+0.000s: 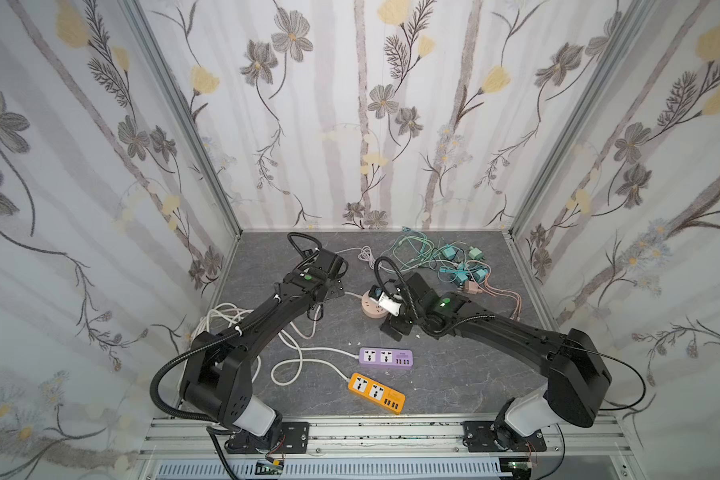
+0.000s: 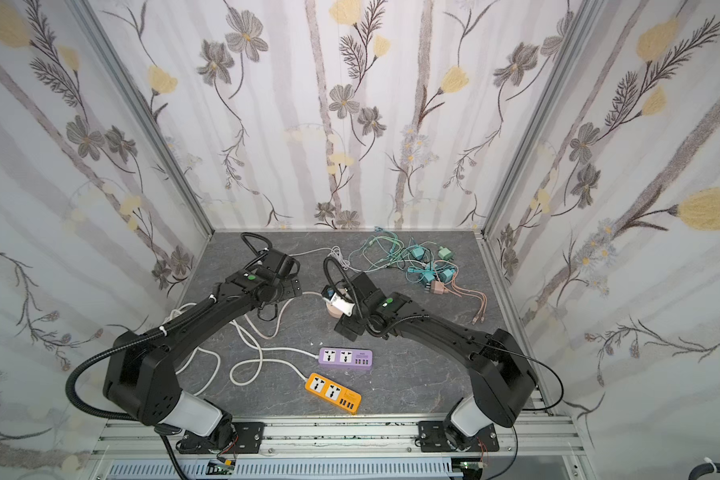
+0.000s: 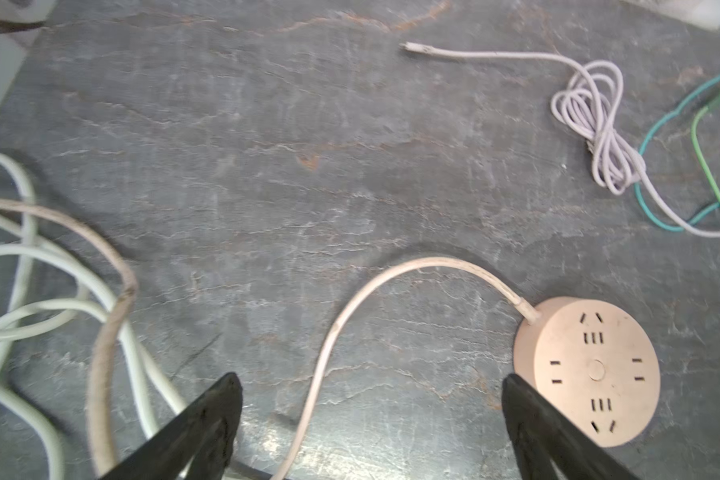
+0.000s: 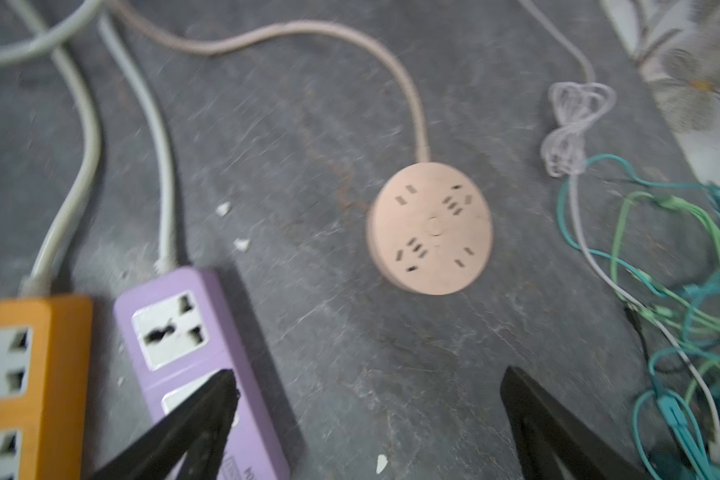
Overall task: Insert the plug
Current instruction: 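Withdraw right gripper to chargers while left gripper reaches toward round pink strip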
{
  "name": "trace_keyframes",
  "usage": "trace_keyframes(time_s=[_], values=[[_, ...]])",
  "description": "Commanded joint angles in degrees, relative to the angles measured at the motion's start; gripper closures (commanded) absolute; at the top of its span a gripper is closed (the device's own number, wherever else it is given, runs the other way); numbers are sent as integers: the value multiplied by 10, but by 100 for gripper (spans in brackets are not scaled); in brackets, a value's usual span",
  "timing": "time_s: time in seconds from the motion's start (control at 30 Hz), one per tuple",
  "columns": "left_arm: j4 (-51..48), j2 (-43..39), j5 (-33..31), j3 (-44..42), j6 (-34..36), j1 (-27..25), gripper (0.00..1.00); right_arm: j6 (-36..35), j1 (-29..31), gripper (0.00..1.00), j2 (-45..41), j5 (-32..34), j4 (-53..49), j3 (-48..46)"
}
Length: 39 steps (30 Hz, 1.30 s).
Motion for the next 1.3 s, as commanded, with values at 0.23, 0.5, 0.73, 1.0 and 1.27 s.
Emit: trace_keyframes(time_s=[0.23, 0.5, 0.73, 1.0, 1.27], values=[[-32, 211, 158, 189, 69, -7, 23, 513, -252, 1, -63, -77, 104, -65], [-36, 338, 244, 307, 109, -8, 23, 544, -421, 1, 4, -202, 89, -54], [-38, 422, 324, 394, 142, -10, 22, 615, -494, 4, 90, -170, 38, -5], [-36, 438, 397, 401, 194, -37, 22, 680, -521, 6, 102, -161, 57, -29], [-48, 420, 418, 398, 251, -58, 20, 750, -530, 6, 126, -135, 76, -40]])
